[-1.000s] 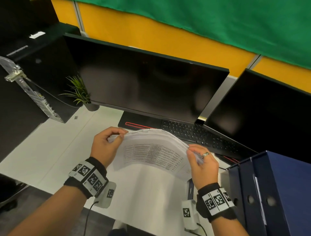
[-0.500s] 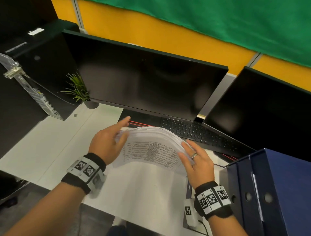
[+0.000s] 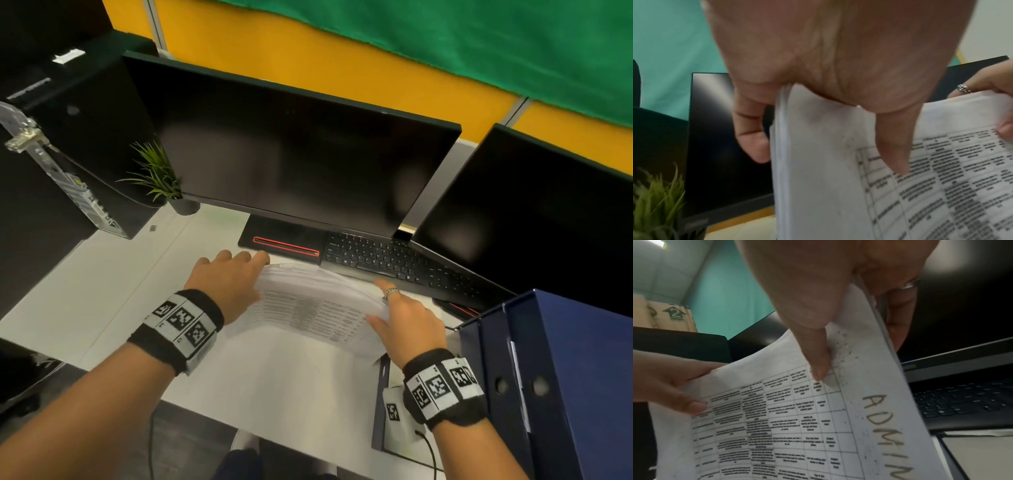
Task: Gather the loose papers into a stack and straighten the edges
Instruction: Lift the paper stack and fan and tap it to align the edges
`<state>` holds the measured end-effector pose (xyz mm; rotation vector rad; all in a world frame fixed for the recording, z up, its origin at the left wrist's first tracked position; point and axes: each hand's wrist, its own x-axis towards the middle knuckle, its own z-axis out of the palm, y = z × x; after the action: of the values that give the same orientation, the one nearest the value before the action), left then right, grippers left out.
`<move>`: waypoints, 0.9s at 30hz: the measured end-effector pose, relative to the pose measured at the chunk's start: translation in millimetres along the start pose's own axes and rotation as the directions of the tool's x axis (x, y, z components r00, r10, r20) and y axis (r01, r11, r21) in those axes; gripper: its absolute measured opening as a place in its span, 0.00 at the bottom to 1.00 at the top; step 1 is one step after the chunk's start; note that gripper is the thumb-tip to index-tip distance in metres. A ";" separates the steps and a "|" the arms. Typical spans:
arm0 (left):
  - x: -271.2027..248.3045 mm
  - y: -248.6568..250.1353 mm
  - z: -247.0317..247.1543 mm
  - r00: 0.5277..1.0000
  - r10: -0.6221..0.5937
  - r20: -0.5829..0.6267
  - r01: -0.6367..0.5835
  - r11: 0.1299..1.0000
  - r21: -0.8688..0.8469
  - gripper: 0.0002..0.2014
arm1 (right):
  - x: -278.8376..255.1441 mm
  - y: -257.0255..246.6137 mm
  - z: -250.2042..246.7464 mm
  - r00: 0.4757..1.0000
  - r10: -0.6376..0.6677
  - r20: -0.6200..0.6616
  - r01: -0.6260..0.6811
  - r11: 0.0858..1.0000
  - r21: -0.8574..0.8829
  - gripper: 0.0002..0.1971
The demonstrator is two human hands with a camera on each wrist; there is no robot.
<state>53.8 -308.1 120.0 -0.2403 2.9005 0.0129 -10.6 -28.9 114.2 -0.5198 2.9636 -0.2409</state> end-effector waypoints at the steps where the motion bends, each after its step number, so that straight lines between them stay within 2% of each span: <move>1: 3.0 1.2 -1.5 1.000 -0.009 0.025 0.008 1.000 0.030 0.28 | 1.2 0.0 2.8 1.000 -0.002 0.002 0.002 1.000 0.003 0.29; 3: 6.9 8.9 -5.5 0.998 -0.002 0.063 -0.003 0.997 0.082 0.32 | 2.9 0.0 4.5 1.000 0.003 -0.006 -0.003 1.000 -0.003 0.18; 6: 15.8 40.2 -14.6 0.992 0.101 0.074 -0.101 0.995 0.000 0.33 | 1.0 -7.9 -2.8 1.000 0.000 -0.030 -0.002 0.999 -0.055 0.10; 8: 19.8 63.1 -20.6 0.982 0.189 -0.006 -0.189 0.982 -0.029 0.24 | 0.2 -15.4 -13.2 0.988 -0.067 -0.139 0.058 0.996 -0.068 0.06; 10: 23.3 72.7 -27.4 0.960 0.214 -0.180 -0.230 0.970 -0.074 0.10 | 1.6 -16.8 -27.0 0.924 -0.134 -0.358 0.127 0.991 -0.043 0.04; 11: 21.7 70.8 -30.6 0.952 0.184 -0.246 -0.226 0.962 -0.156 0.07 | 2.4 -14.2 -33.5 0.873 -0.127 -0.471 0.154 0.988 0.018 0.08; 13: 18.9 56.5 -33.4 0.941 0.060 -0.334 -0.193 0.903 -0.383 0.13 | 5.2 -7.0 -43.5 0.753 -0.002 -0.659 0.185 0.960 0.208 0.24; 14: 19.1 45.3 -33.3 0.937 -0.009 -0.350 -0.194 0.818 -0.541 0.14 | 6.0 -3.2 -45.7 0.702 0.115 -0.703 0.167 0.933 0.320 0.36; 15: 18.1 34.4 -33.2 0.933 -0.069 -0.353 -0.217 0.674 -0.706 0.11 | 7.0 -0.6 -44.7 0.693 0.246 -0.678 0.150 0.870 0.469 0.46; 16: 16.9 26.0 -33.5 0.932 -0.103 -0.346 -0.250 0.509 -0.824 0.07 | 9.5 0.0 -40.6 0.740 0.355 -0.571 0.147 0.743 0.653 0.54; 17: 16.7 21.3 -32.6 0.938 -0.115 -0.328 -0.270 0.353 -0.896 0.08 | 12.0 -1.8 -35.8 0.818 0.393 -0.419 0.163 0.540 0.826 0.58; 18: 17.2 20.4 -31.1 0.947 -0.103 -0.304 -0.276 0.222 -0.935 0.11 | 15.1 -4.5 -29.9 0.889 0.367 -0.273 0.169 0.292 0.942 0.58; 19: 18.8 22.1 -28.0 0.956 -0.089 -0.278 -0.263 0.151 -0.953 0.12 | 18.5 -6.7 -26.6 0.941 0.305 -0.148 0.130 0.080 0.988 0.54; 20: 20.5 25.6 -24.6 0.960 -0.090 -0.265 -0.252 0.130 -0.959 0.13 | 21.4 -10.6 -26.8 0.966 0.248 -0.067 0.077 -0.032 0.997 0.46; 21: 22.7 30.3 -21.1 0.957 -0.098 -0.272 -0.258 0.135 -0.957 0.12 | 22.3 -15.4 -30.1 0.974 0.225 -0.036 0.049 -0.053 0.997 0.35; 23: 24.2 35.5 -15.8 0.934 -0.167 -0.315 -0.278 0.213 -0.937 0.09 | 21.8 -18.4 -37.7 0.966 0.245 -0.079 0.074 0.029 0.997 0.16; 25: 20.1 34.0 -11.9 0.881 -0.252 -0.400 -0.315 0.320 -0.894 0.07 | 17.2 -17.4 -41.8 0.949 0.244 -0.201 0.186 0.084 0.979 0.14; 27: 13.0 33.7 0.4 0.844 -0.301 -0.445 -0.352 0.314 -0.881 0.08 | 10.5 -14.3 -33.8 0.943 0.222 -0.248 0.224 0.128 0.966 0.16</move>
<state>36.0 -276.9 116.2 -0.4265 2.9223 2.0928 -20.8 -41.3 149.0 -0.2287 2.1291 -2.3179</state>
